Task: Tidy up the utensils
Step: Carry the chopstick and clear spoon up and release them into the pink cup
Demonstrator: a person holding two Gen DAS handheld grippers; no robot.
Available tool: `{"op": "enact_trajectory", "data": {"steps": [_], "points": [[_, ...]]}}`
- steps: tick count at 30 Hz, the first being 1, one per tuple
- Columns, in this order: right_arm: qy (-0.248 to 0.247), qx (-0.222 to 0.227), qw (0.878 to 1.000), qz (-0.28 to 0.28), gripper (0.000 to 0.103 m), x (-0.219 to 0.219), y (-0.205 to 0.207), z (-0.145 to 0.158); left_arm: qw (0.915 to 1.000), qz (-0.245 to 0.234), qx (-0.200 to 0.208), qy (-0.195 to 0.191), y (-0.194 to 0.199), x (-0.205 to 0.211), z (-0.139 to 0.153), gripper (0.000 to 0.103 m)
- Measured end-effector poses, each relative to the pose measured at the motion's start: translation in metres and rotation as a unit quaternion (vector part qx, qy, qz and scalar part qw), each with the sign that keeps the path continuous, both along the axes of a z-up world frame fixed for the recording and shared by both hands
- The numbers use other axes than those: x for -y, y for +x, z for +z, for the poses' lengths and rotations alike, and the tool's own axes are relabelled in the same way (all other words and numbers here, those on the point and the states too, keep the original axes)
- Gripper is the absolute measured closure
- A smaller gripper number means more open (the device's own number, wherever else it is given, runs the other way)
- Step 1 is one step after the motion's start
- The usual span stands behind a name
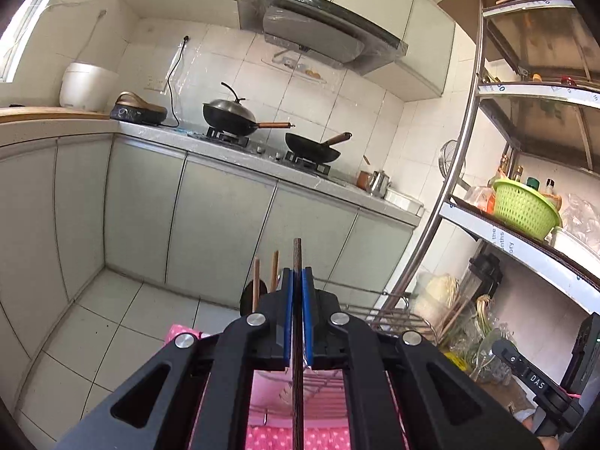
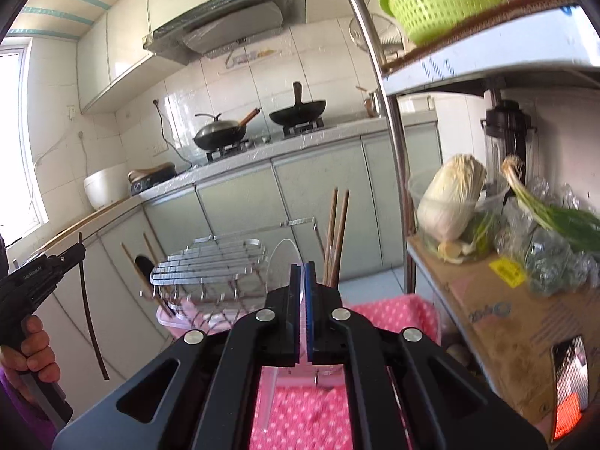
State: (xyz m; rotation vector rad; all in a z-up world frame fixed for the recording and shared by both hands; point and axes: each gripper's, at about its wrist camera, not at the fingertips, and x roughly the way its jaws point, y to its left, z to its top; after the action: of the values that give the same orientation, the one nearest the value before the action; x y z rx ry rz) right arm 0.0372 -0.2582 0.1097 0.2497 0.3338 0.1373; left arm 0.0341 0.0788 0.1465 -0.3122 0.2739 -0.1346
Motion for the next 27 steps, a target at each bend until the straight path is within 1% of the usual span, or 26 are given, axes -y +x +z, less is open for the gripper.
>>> {"op": "enact_trajectory", "data": {"steps": [3, 8, 10, 12, 18, 22, 27], "points": [[-0.002, 0.026, 1.000, -0.013, 0.101, 0.006, 0.006, 0.012, 0.9996, 0.021, 0.008, 0.014, 0.017, 0.006, 0.004, 0.099], [-0.015, 0.064, 0.997, -0.037, 0.101, 0.010, 0.015, 0.028, 0.9984, 0.047, 0.027, 0.016, 0.042, 0.014, -0.002, 0.099], [-0.023, 0.075, 0.996, -0.045, 0.101, 0.011, 0.019, 0.031, 0.9973, 0.057, 0.041, 0.018, 0.047, 0.017, -0.004, 0.099], [-0.033, 0.082, 0.995, -0.048, 0.101, 0.013, 0.025, 0.034, 0.9951, 0.074, 0.058, 0.029, 0.052, 0.021, -0.005, 0.099], [-0.037, 0.095, 0.993, -0.055, 0.101, 0.015, 0.041, 0.034, 0.9892, 0.102, 0.101, 0.028, 0.061, 0.023, -0.010, 0.099], [-0.046, 0.103, 0.992, -0.057, 0.101, 0.010, 0.048, 0.030, 0.9883, 0.107, 0.104, 0.032, 0.070, 0.023, -0.018, 0.099], [-0.062, 0.115, 0.989, -0.065, 0.101, 0.003, 0.054, 0.025, 0.9846, 0.122, 0.115, 0.047, 0.075, 0.025, -0.029, 0.099]]}}
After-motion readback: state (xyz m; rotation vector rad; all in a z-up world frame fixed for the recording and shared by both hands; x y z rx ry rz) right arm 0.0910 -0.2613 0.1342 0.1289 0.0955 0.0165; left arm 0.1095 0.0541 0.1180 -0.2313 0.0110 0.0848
